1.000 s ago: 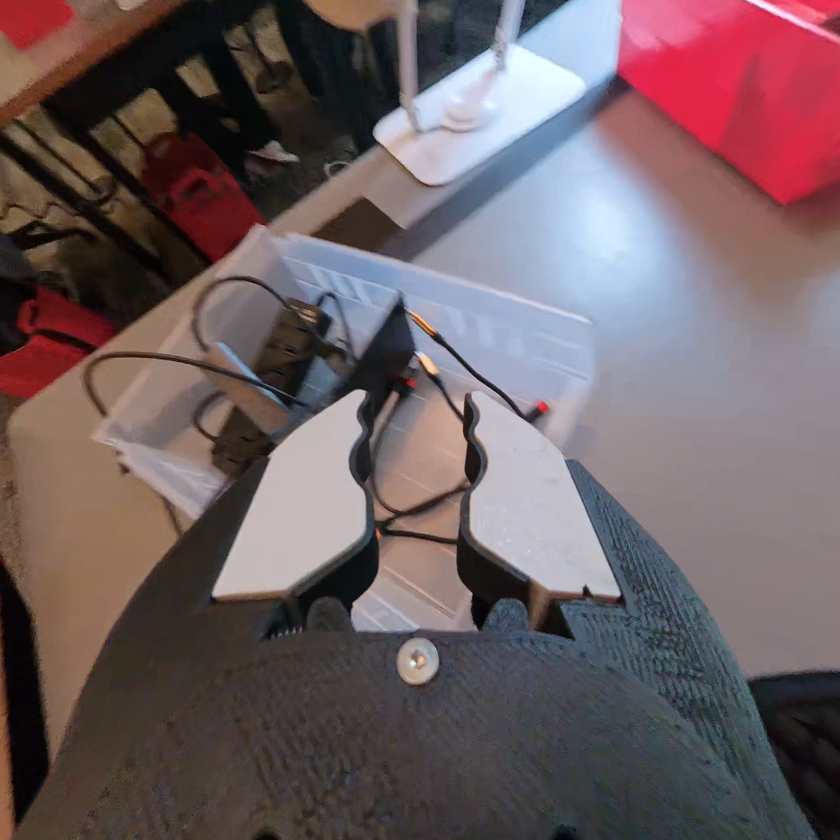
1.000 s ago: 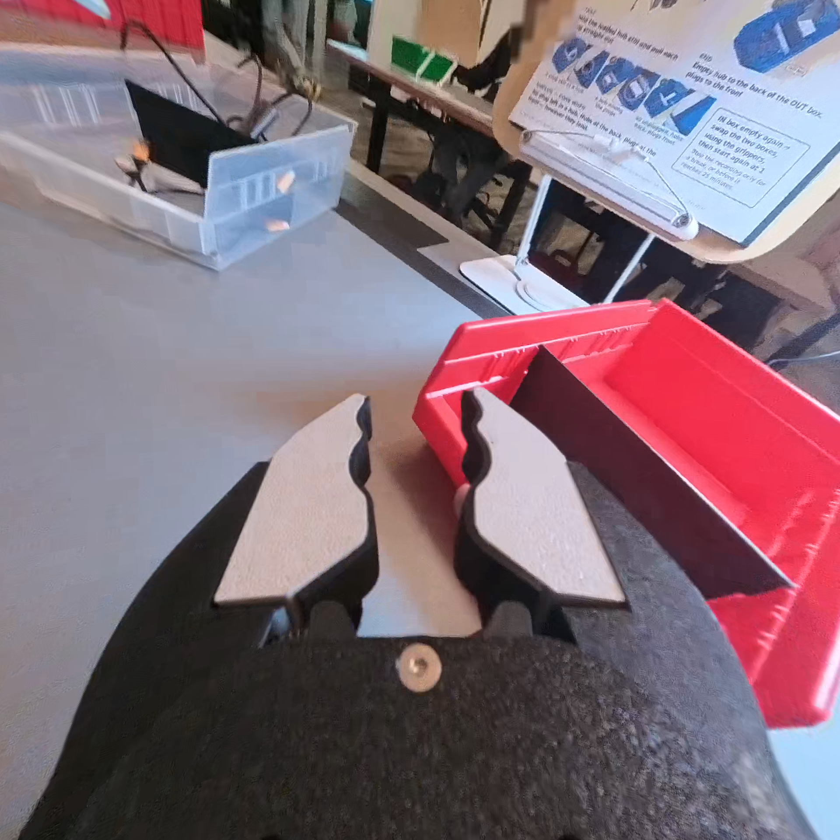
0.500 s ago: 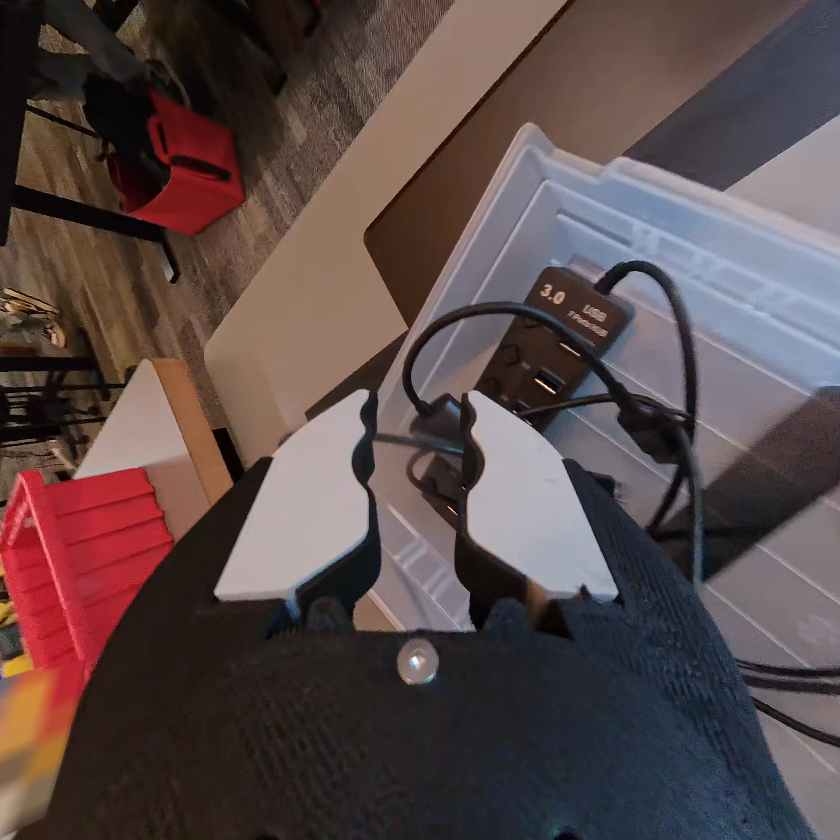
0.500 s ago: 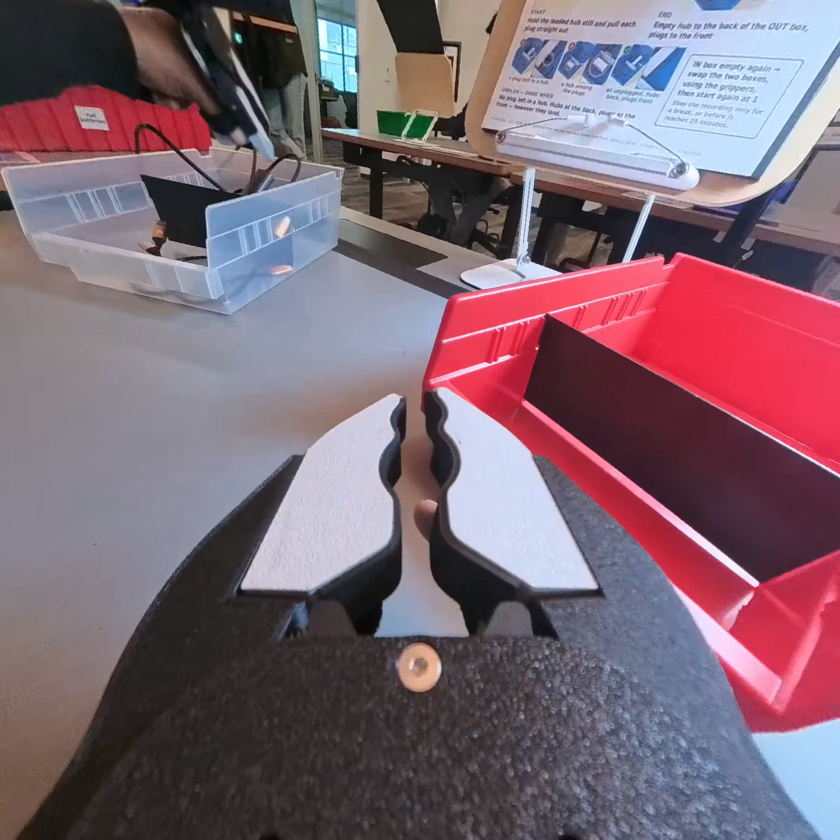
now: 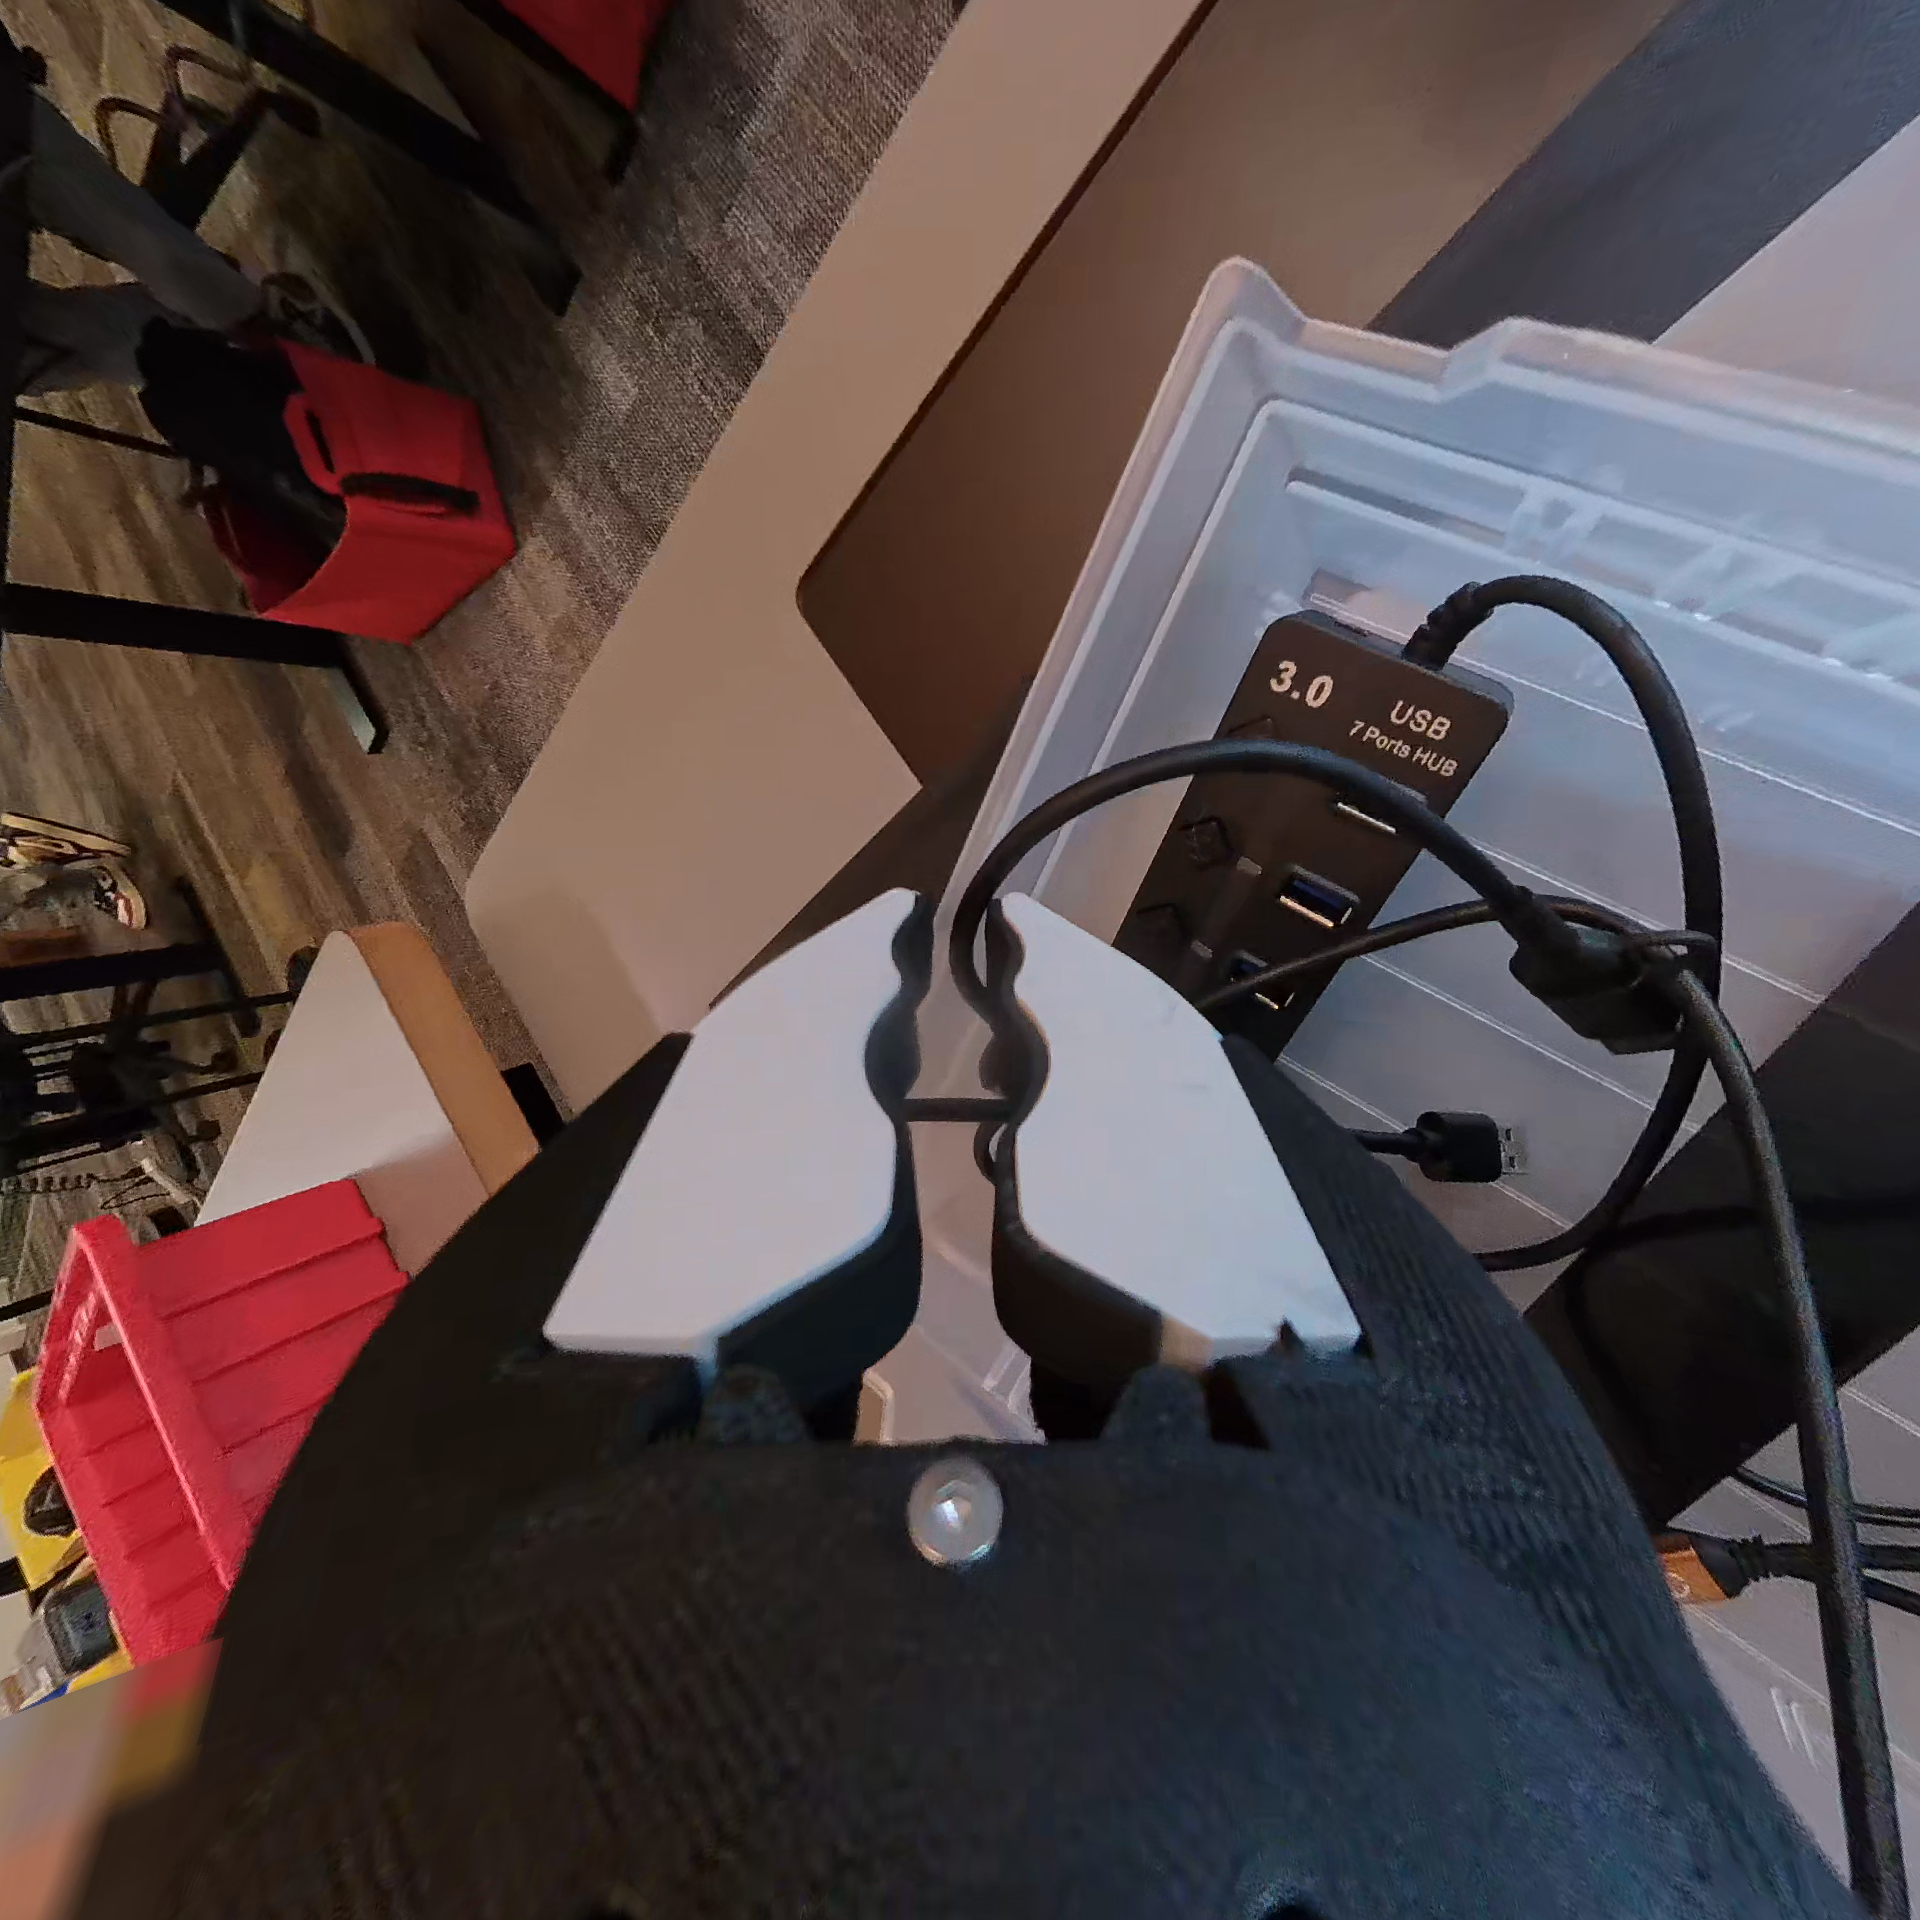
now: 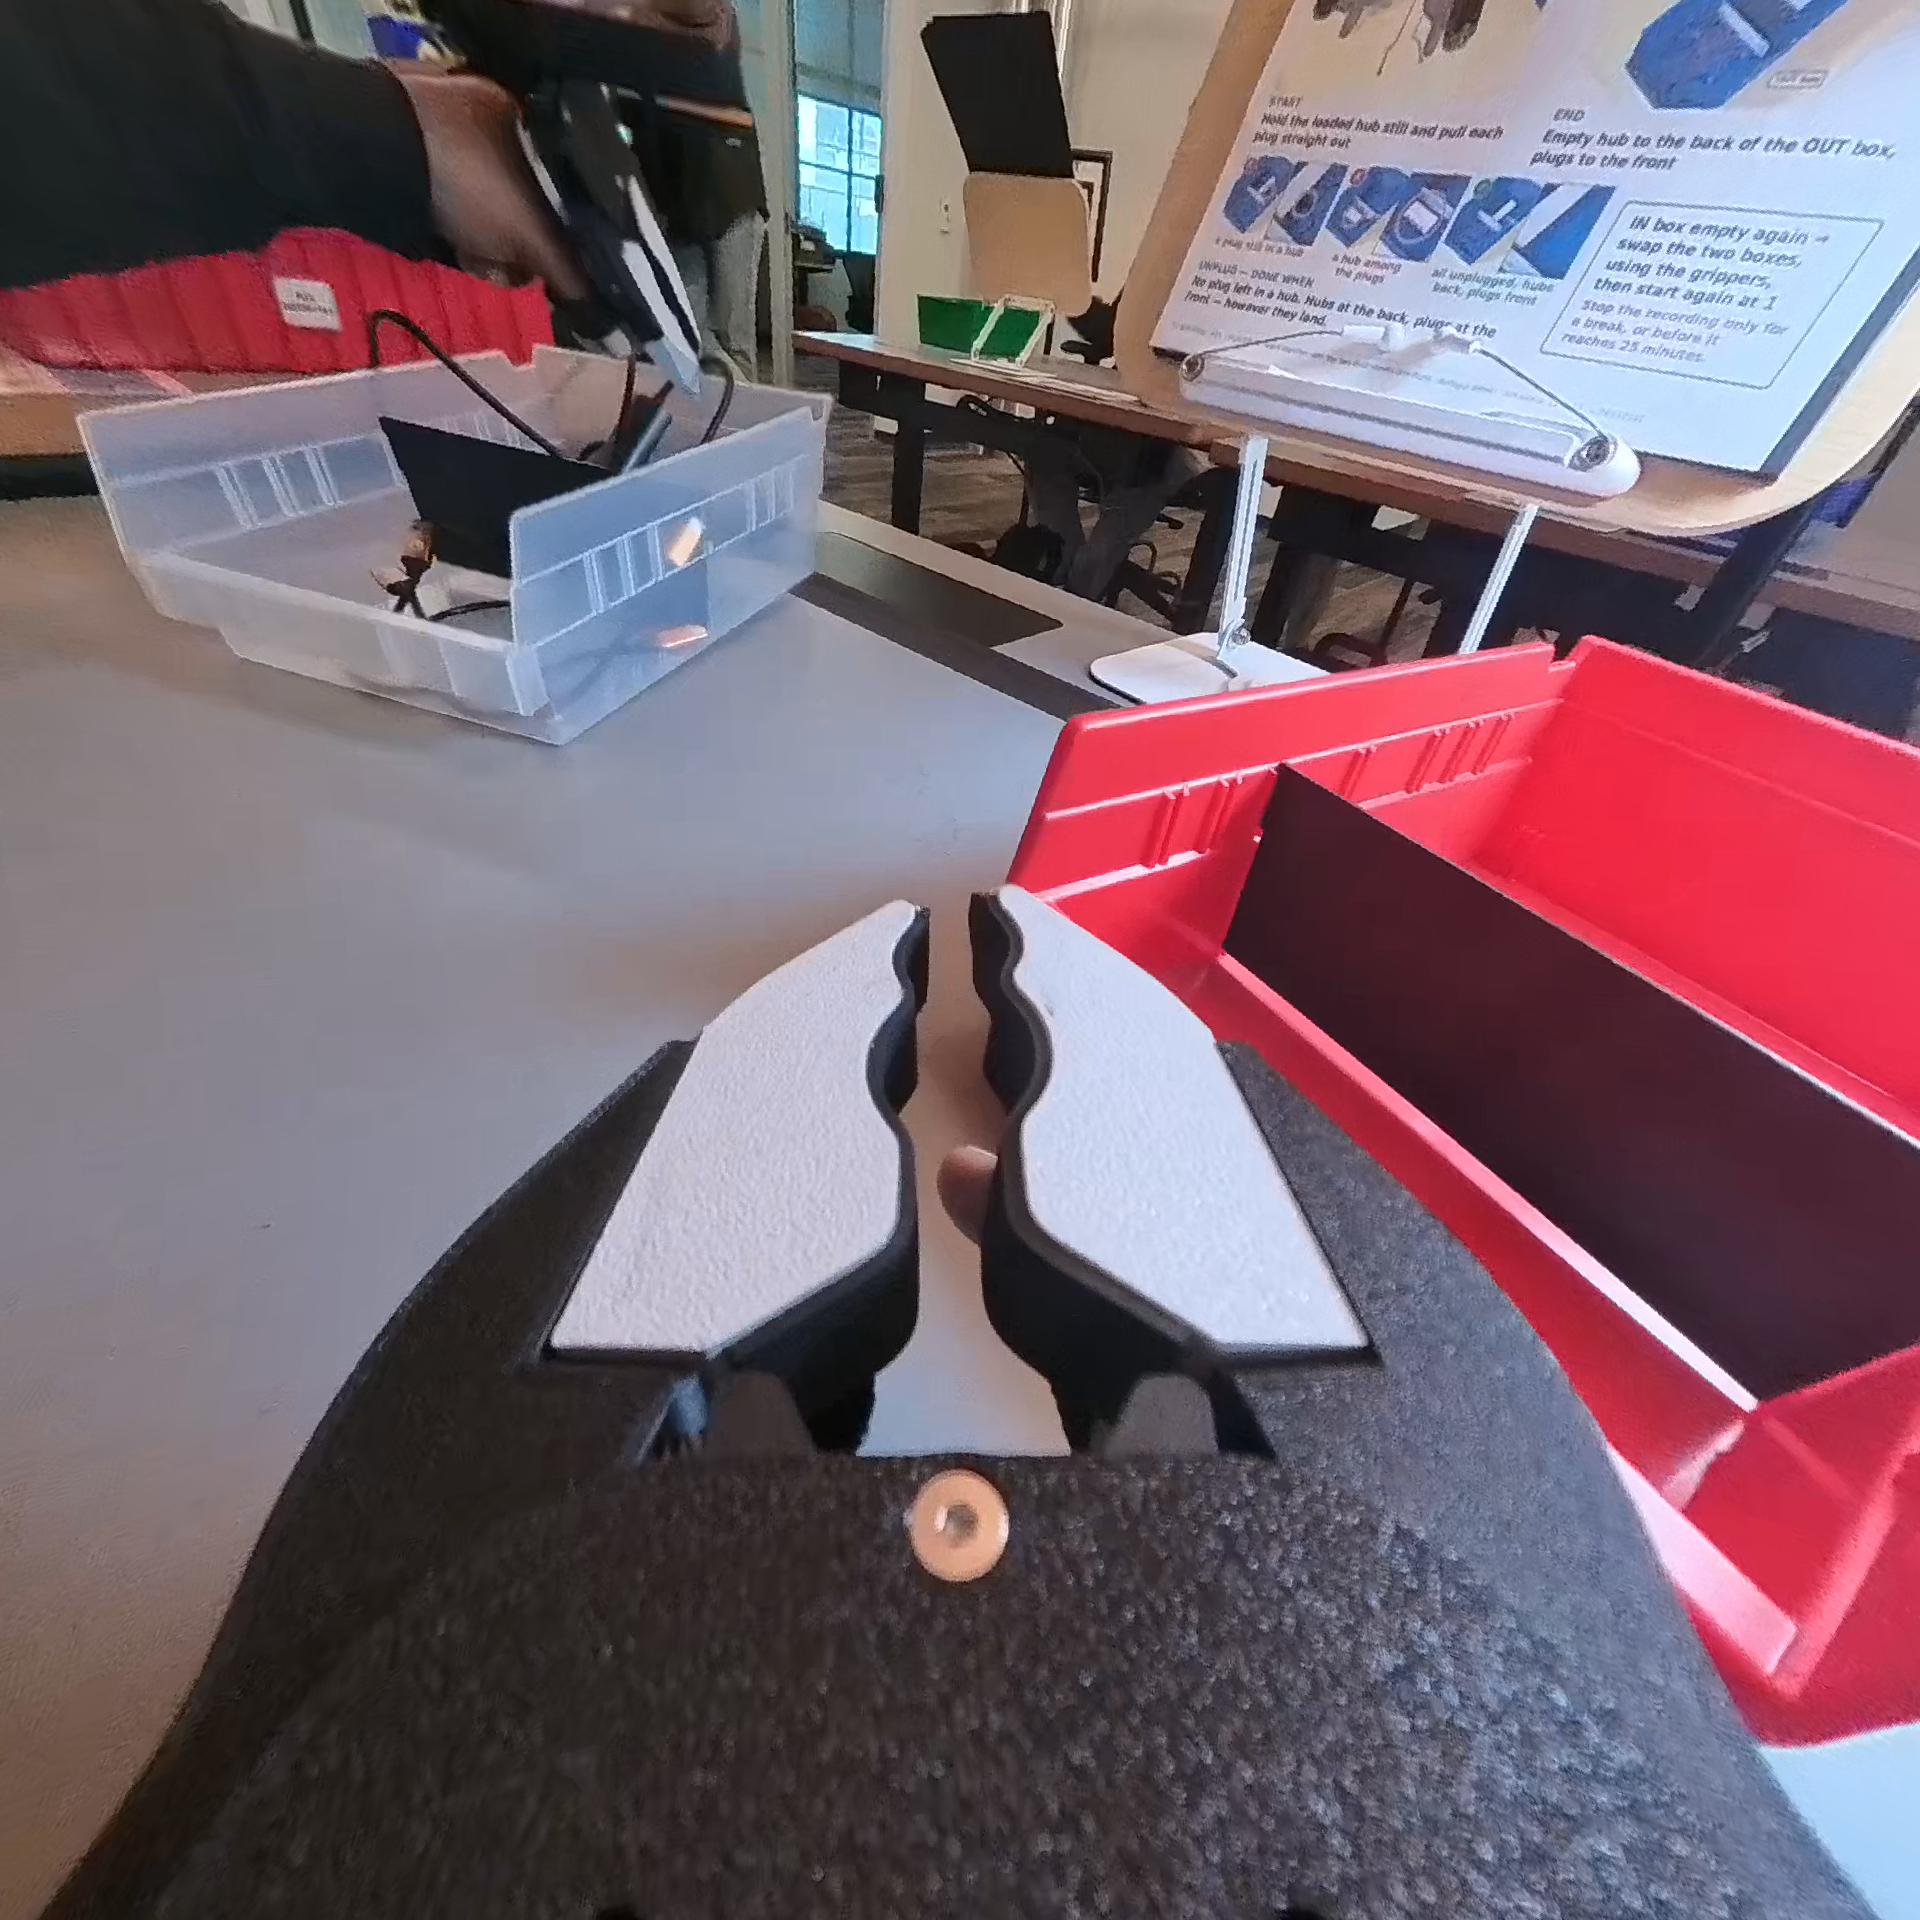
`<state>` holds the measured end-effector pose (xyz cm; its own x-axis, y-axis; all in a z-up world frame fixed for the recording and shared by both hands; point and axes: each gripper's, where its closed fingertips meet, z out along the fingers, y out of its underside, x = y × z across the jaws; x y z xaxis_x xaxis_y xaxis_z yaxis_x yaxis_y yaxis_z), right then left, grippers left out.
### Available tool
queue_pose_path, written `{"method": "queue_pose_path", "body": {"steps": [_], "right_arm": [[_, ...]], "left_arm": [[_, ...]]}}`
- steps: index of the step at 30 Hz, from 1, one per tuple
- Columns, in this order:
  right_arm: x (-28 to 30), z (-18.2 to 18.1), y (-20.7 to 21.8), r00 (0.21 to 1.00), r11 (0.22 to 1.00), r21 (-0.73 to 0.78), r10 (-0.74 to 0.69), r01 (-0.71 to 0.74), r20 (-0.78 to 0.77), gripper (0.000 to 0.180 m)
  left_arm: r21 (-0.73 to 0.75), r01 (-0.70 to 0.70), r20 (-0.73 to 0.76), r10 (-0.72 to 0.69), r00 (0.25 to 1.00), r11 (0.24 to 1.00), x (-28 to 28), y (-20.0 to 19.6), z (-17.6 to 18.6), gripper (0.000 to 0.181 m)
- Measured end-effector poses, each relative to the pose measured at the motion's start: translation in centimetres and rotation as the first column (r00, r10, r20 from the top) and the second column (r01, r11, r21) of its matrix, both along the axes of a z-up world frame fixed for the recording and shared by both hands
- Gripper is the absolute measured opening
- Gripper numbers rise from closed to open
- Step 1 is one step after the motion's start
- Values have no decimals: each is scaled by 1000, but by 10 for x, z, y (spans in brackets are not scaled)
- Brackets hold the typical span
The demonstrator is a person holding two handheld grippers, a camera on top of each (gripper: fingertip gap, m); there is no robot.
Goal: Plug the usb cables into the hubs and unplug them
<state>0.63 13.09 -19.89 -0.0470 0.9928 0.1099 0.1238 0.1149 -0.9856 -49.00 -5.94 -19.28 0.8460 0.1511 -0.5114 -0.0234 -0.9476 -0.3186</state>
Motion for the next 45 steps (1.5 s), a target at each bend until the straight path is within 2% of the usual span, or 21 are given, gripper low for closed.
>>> {"method": "queue_pose_path", "body": {"steps": [5,8,10,13,15,19,23,26,29,31,33,36,40,43,45], "right_arm": [[1,0,-3,1000,1000,2,7,-7,4,8],[2,-2,-2,1000,1000,18,-2,2,13,7],[3,-1,0,1000,1000,21,-11,11,11,7],[4,0,3,1000,1000,12,-22,22,8,7],[3,0,4,1000,1000,2,-20,20,3,7],[2,1,1,1000,1000,-1,-4,4,-4,7],[2,2,-5,1000,1000,20,9,-9,-13,7],[3,7,-10,999,999,32,32,-30,-40,9],[5,15,-21,993,996,28,90,-88,-80,14],[6,19,-32,985,991,40,135,-131,-105,22],[5,23,-49,974,981,60,191,-184,-119,35],[3,31,-89,948,956,72,292,-285,-129,64],[-9,34,-121,940,946,130,314,-298,-131,72],[-19,23,-144,905,905,-52,418,-423,-83,74],[-27,16,-152,875,857,-182,481,-483,-56,76]], "left_arm": [[54,-36,-1,36,999,998,-1,-7,0,9],[70,-40,-62,44,997,997,-7,-9,-6,5],[129,-29,-124,45,991,991,-12,-4,2,5],[198,-21,-135,49,990,980,-10,1,21,4],[287,-6,-129,45,991,958,-2,9,50,5],[477,110,-231,3,973,872,29,27,139,4],[626,258,-292,-86,953,736,86,44,219,4],[724,330,-220,-250,943,606,153,59,244,4],[838,332,-116,-453,884,433,232,71,240,4],[912,258,-34,-568,823,319,283,75,224,4],[962,140,47,-644,763,236,327,79,200,4],[981,-60,179,-724,666,187,376,86,156,4],[951,-268,277,-813,511,156,413,89,120,5],[950,-271,264,-857,443,152,429,91,104,4],[952,-253,258,-895,364,172,443,89,97,4]]}}
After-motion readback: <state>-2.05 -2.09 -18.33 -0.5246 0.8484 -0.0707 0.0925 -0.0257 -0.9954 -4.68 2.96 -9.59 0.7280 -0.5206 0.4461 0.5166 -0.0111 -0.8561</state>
